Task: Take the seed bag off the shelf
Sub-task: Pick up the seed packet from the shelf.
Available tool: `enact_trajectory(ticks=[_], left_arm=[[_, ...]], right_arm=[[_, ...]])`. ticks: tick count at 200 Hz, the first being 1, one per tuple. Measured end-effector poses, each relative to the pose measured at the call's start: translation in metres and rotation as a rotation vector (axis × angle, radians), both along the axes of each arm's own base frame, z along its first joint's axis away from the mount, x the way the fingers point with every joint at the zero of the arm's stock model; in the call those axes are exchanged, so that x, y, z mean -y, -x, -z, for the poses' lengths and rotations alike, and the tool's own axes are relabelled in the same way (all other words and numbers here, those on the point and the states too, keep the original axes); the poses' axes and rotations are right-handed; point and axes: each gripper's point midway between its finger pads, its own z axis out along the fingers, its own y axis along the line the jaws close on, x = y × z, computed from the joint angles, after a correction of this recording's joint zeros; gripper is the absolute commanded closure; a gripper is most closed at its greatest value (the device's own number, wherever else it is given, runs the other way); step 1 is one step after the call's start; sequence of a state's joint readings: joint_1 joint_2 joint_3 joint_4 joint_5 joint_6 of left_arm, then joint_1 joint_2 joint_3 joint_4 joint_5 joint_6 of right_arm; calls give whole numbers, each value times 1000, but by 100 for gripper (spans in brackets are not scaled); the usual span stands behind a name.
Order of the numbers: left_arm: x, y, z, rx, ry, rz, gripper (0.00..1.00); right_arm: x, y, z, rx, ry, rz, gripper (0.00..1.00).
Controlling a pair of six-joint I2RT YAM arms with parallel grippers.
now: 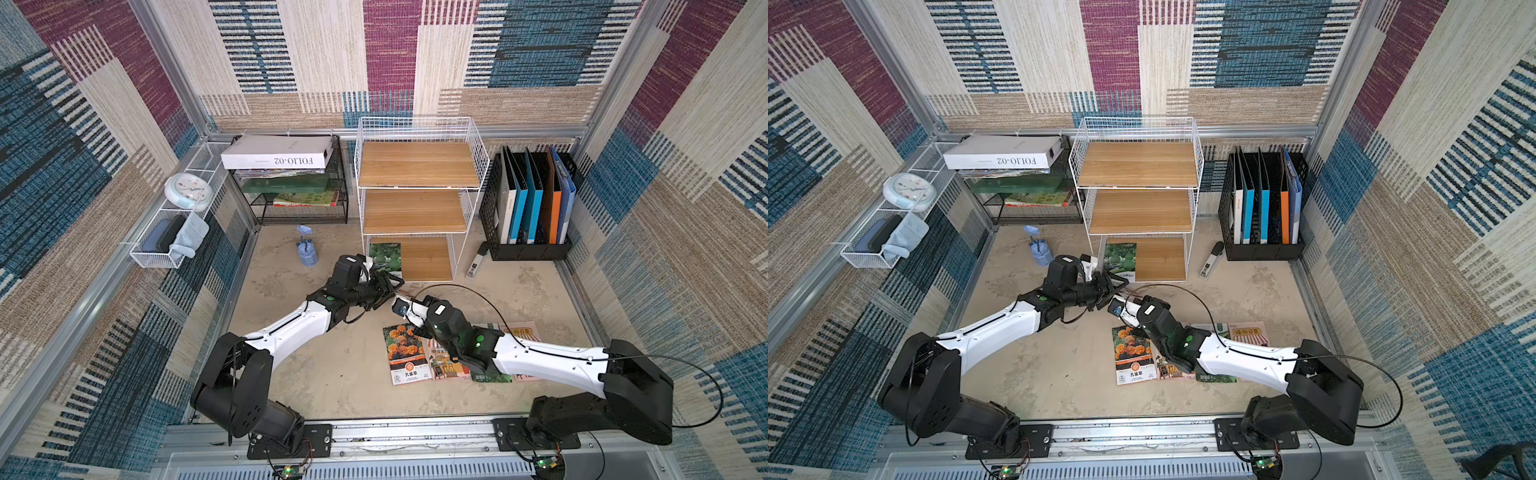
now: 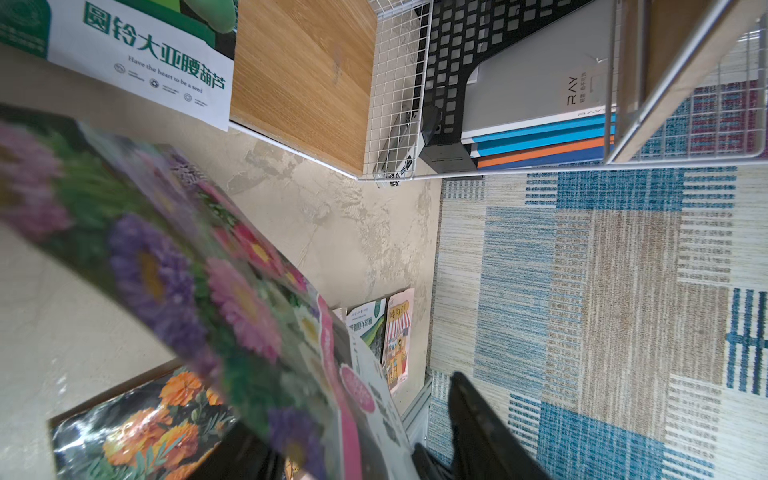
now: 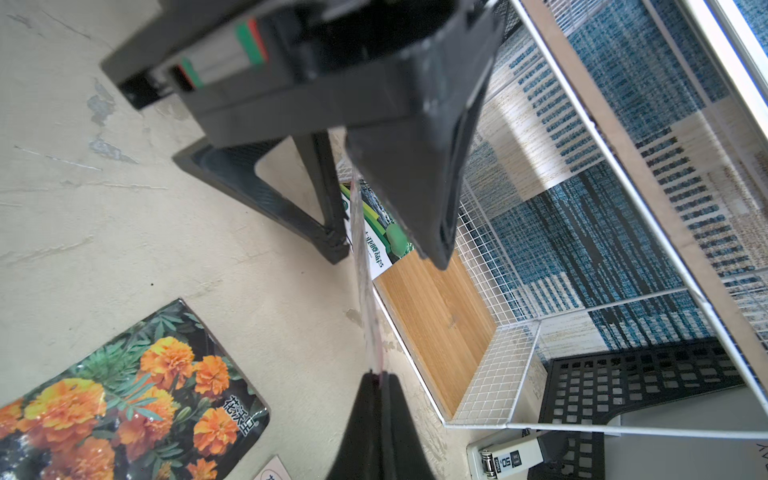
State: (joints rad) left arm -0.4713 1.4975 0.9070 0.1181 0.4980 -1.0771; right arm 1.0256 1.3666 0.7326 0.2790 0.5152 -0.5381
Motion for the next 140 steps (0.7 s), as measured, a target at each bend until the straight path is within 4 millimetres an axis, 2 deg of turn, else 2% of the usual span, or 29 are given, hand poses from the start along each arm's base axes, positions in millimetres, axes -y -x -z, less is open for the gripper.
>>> enact_trajectory(ticks=[32, 59, 70, 88, 102, 109, 125, 140], left_arm=[[1, 0, 1, -4, -1, 1, 78], [1, 1, 1, -4, 1, 1, 91], [1, 1, -1, -4, 4, 3, 100], [2, 3, -3, 0, 7, 7, 100], [3, 6, -4, -2, 8, 12, 100], [3, 7, -4, -1, 8, 13, 100], [2, 8, -5, 5, 6, 14, 100], [2, 11, -7, 16, 5, 19, 100]], right_arm=[[-4, 7, 0, -2, -2, -18, 100], [-7, 13, -2, -1, -10, -33, 100], [-7, 16, -2, -5, -11, -36, 100], [-6, 20, -2, -12, -12, -40, 100], [-5, 23, -3, -19, -17, -38, 68], [-5, 25, -3, -25, -22, -36, 58], [0, 27, -3, -36, -27, -24, 42], [9, 31, -5, -49, -42, -10, 36]])
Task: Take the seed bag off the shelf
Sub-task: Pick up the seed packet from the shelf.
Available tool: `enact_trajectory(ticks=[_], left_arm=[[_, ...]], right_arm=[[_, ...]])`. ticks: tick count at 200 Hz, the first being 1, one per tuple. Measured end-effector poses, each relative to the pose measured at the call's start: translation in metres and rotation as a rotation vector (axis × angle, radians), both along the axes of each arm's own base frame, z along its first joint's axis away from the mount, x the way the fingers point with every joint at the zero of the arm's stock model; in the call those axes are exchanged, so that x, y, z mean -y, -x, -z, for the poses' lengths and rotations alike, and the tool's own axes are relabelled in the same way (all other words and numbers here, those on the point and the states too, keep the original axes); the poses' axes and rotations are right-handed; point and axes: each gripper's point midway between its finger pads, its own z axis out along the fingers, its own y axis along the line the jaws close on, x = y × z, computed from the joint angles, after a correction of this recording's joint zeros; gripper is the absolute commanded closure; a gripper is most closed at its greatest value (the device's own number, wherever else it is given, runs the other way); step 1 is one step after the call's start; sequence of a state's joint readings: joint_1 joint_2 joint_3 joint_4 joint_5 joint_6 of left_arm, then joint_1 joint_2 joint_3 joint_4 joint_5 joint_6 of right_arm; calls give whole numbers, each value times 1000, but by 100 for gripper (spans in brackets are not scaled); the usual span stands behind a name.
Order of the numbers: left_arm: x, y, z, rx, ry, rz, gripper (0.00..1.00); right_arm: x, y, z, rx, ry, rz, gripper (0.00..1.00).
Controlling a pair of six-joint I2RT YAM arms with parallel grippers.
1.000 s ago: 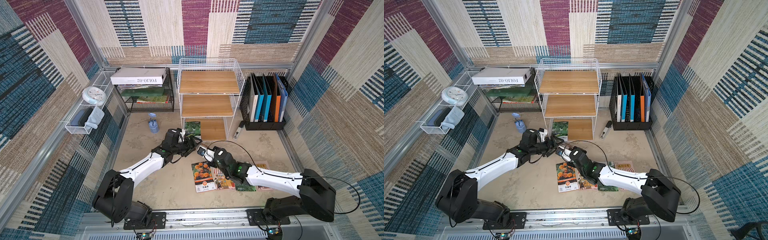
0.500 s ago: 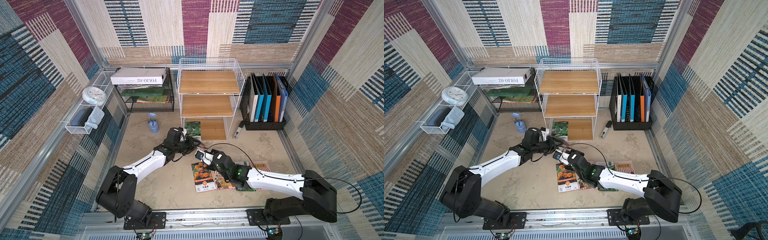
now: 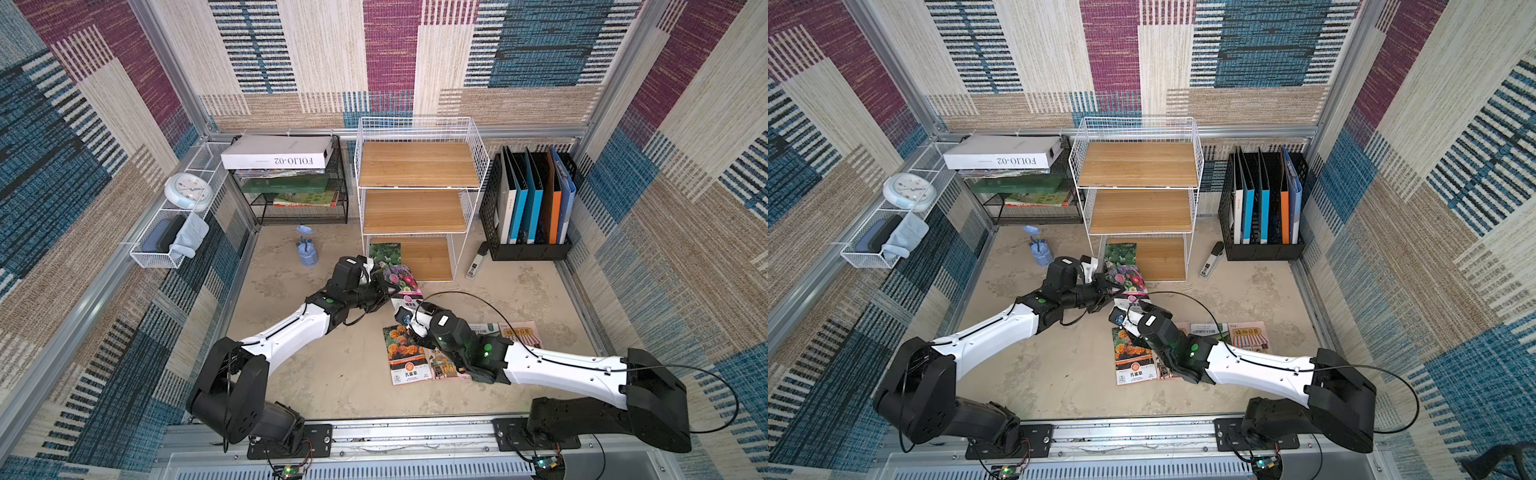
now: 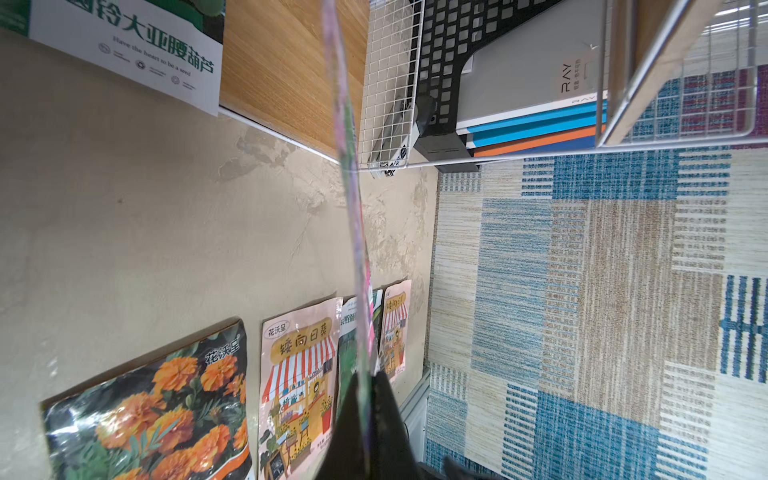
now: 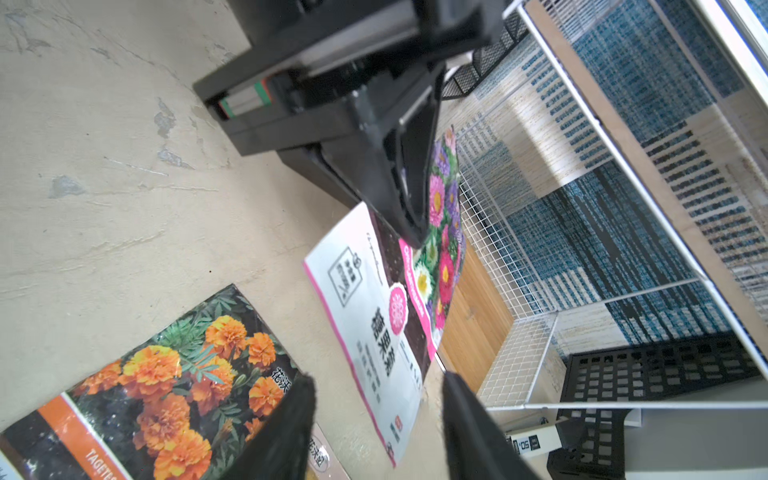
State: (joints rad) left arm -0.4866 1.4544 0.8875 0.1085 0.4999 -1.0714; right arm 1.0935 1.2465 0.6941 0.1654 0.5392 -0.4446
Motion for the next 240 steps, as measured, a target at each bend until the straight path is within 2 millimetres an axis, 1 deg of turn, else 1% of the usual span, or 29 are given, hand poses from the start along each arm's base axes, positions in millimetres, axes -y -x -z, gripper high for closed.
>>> enact_trajectory(ticks=[15, 41, 63, 83, 99, 114, 151, 179, 195, 220, 240], left_arm=[[-1, 4, -2, 12, -2, 6, 100], [-5, 10, -4, 51, -16, 23, 100], [-8, 15, -7, 90, -32, 39, 100], [-10, 20, -10, 128, -44, 56, 100], [-11, 26, -15, 170, -44, 84, 100], [-11, 36, -25, 231, -32, 126, 100], [-19, 76, -56, 420, 1, 232, 100], [-28, 107, -87, 586, 27, 288, 100], [-32, 120, -98, 654, 37, 309, 100], [-34, 133, -107, 705, 60, 340, 100], [-33, 137, -107, 715, 73, 353, 100]], right_arm=[[9, 5, -7, -19, -35, 9, 30], [17, 21, -32, -67, -156, -15, 21], [23, 35, -49, -123, -257, -53, 16], [27, 44, -62, -181, -344, -80, 15], [30, 44, -71, -234, -415, -78, 16], [29, 42, -78, -298, -487, -79, 17], [22, 32, -84, -451, -624, -56, 17], [28, 22, -99, -506, -728, -34, 16], [31, 18, -106, -530, -780, -43, 17], [25, 23, -112, -595, -837, -131, 19], [16, 32, -114, -648, -854, -219, 21]])
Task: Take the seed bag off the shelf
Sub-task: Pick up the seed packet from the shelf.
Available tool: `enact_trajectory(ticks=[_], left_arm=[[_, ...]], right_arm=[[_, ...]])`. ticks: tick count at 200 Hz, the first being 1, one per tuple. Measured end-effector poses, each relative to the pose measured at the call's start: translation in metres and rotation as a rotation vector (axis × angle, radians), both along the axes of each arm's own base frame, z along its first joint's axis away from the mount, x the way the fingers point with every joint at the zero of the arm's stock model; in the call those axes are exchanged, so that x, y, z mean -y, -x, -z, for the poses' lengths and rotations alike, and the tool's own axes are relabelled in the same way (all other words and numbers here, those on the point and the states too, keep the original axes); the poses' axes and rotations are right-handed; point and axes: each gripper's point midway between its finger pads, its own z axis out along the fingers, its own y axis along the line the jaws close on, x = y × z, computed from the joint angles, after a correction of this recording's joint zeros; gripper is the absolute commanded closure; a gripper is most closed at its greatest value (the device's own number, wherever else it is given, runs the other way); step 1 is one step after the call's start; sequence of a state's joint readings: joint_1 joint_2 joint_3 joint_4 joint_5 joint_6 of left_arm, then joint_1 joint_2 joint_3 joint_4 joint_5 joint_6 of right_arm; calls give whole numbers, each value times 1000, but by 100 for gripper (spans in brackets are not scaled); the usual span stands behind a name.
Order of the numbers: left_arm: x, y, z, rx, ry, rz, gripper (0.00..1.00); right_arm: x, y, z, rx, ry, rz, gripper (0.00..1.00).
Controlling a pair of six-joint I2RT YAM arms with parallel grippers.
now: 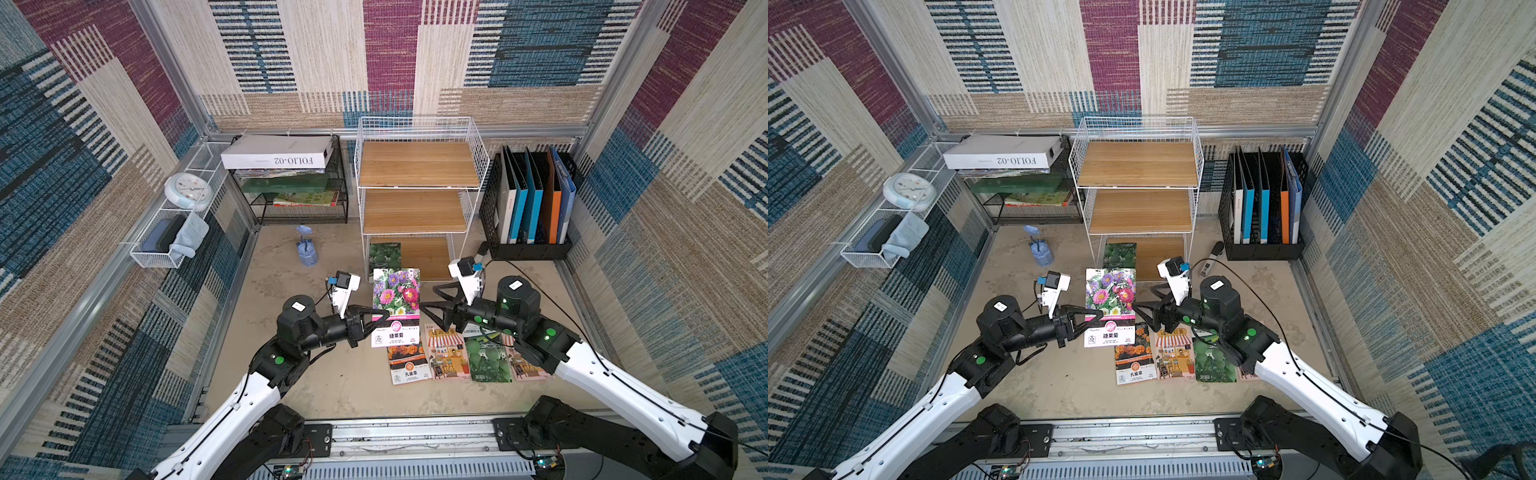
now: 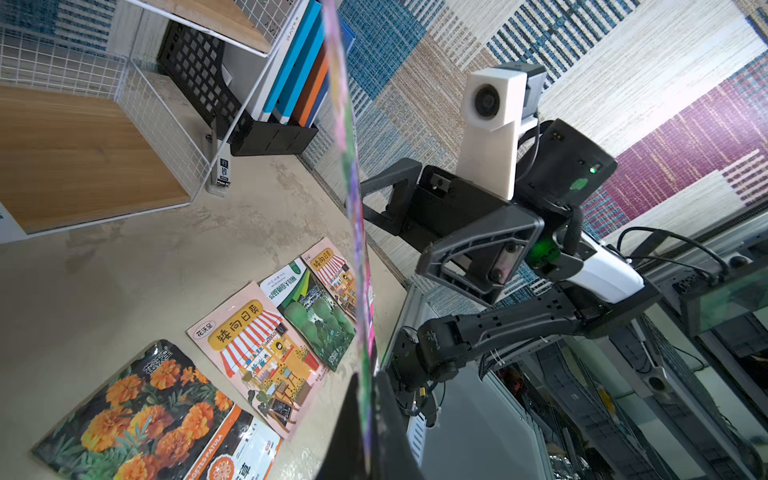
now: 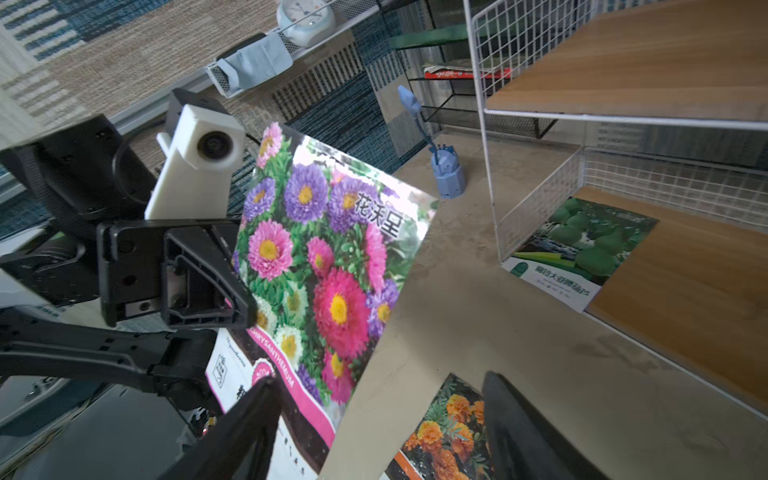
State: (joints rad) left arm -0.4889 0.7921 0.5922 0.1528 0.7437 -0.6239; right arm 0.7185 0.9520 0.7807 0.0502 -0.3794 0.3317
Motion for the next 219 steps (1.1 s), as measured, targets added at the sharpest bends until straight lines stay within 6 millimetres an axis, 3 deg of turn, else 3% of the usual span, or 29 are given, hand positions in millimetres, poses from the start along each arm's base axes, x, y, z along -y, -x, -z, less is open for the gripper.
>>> enact_trajectory(ticks=[38, 99, 120, 156, 197, 219], left_arm=[[2, 2, -7, 19, 45, 17, 100], [2, 2, -36, 65, 140, 17, 100], [2, 3, -42, 83, 152, 22, 100], [3, 2, -37, 71, 146, 23, 100], [3, 2, -34, 70, 146, 22, 100], [3, 2, -35, 75, 148, 23, 100]], right_arm=[[-11, 17, -14, 10, -58, -137, 25], [-23, 24, -9, -21, -63, -239, 35], [-24, 26, -17, -6, -76, -258, 42], [-28, 29, -34, 29, -100, -291, 56], [-35, 26, -31, 7, -93, -320, 65], [-36, 25, -31, 4, -92, -327, 81]])
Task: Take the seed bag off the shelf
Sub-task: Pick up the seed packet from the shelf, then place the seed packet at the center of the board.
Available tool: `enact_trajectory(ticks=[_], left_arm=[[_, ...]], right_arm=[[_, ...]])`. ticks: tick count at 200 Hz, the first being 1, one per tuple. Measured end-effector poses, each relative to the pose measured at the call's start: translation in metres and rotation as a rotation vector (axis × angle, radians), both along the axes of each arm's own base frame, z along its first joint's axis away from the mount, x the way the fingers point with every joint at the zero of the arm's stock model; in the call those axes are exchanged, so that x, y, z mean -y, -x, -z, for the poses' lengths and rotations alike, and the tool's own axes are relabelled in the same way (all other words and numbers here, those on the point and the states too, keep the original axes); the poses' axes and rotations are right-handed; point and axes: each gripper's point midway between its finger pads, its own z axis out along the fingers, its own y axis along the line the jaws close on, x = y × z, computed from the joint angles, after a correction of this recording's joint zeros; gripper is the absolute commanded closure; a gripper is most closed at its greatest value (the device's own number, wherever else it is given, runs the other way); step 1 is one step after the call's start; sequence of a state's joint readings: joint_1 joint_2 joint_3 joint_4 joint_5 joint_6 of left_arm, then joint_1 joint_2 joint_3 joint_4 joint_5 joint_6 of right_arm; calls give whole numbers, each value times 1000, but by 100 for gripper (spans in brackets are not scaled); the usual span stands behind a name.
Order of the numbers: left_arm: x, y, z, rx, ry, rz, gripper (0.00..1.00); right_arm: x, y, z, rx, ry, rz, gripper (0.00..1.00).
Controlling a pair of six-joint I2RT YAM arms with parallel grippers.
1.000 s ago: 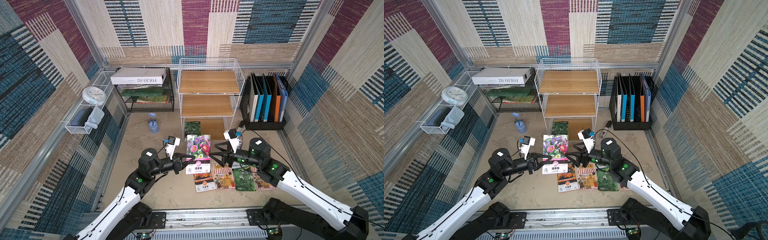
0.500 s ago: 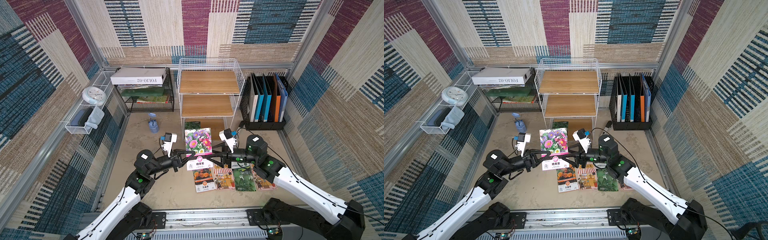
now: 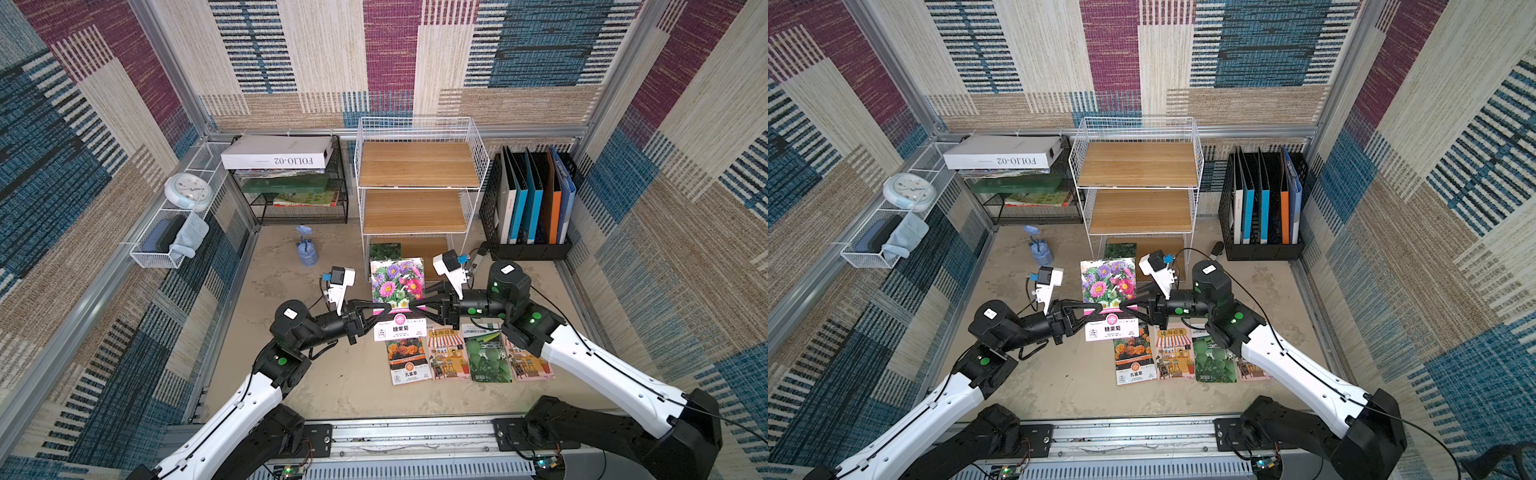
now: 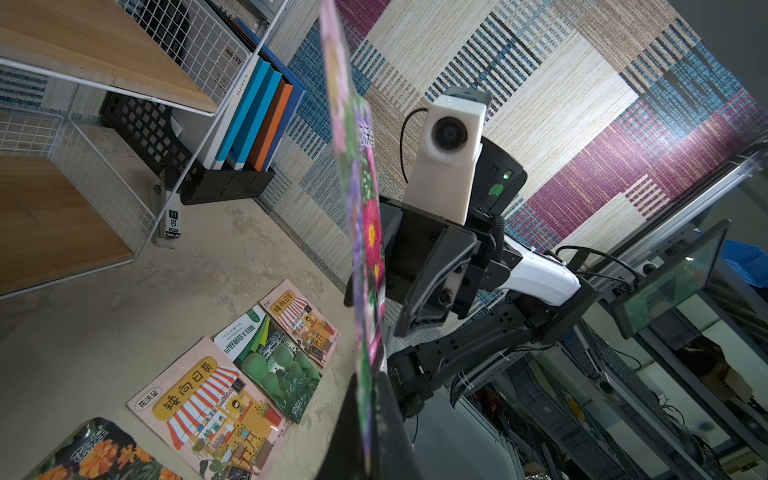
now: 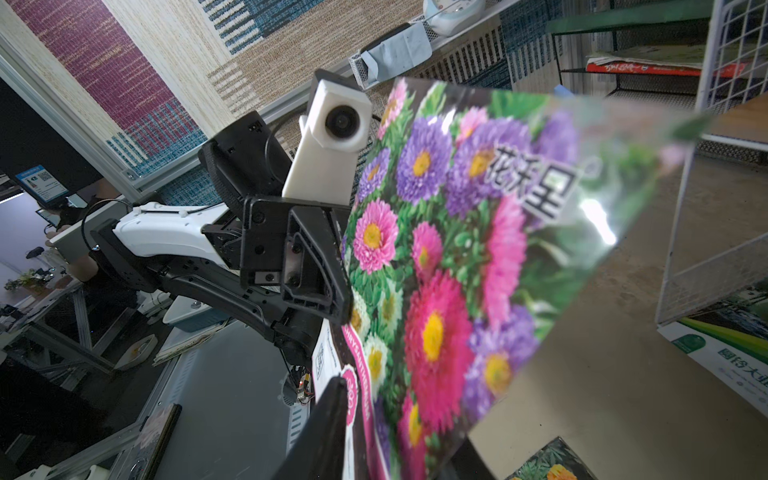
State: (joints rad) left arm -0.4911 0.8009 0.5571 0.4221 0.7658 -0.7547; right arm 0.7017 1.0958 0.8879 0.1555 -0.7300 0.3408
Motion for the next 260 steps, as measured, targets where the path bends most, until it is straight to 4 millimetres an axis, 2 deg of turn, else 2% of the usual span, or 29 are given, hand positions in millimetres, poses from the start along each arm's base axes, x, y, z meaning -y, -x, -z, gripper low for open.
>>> enact_trajectory(ticks=[14, 45, 51, 61, 66, 86, 91, 132, 153, 183, 197, 222, 260], left_arm=[[0, 0, -1, 3, 1, 0, 100], [-1, -1, 0, 7, -2, -10, 99], [-1, -1, 1, 7, -5, -13, 87], [-2, -3, 1, 3, -13, -27, 55], [-3, -4, 2, 4, -19, -36, 42], [-8, -10, 2, -8, -45, -93, 7], [-10, -13, 2, -13, -54, -118, 1], [-44, -36, 13, -87, -153, -388, 0], [-72, -44, 28, -140, -215, -558, 1], [-111, -41, 39, -169, -262, -746, 1], [-126, -37, 40, -171, -274, -817, 1], [-143, -34, 34, -175, -299, -891, 1], [-148, -34, 34, -205, -357, -912, 1]], right_arm=[[0, 0, -1, 2, -2, -1, 100], [0, 0, -2, 4, -5, -4, 100], [0, 0, -2, 4, -4, -4, 100], [-1, 0, -2, 2, -3, -4, 100], [-1, 0, -2, 2, -3, -4, 100], [-1, -1, -1, 1, -2, 2, 100], [-1, -3, -1, 1, 0, 13, 100], [-3, -23, 14, -31, 33, 93, 100], [-8, -34, 36, -87, 74, 121, 100], [-24, -45, 76, -185, 134, 113, 100], [-37, -43, 93, -226, 150, 91, 100], [-72, -35, 119, -281, 187, 55, 100], [-130, -31, 153, -362, 214, 39, 100]])
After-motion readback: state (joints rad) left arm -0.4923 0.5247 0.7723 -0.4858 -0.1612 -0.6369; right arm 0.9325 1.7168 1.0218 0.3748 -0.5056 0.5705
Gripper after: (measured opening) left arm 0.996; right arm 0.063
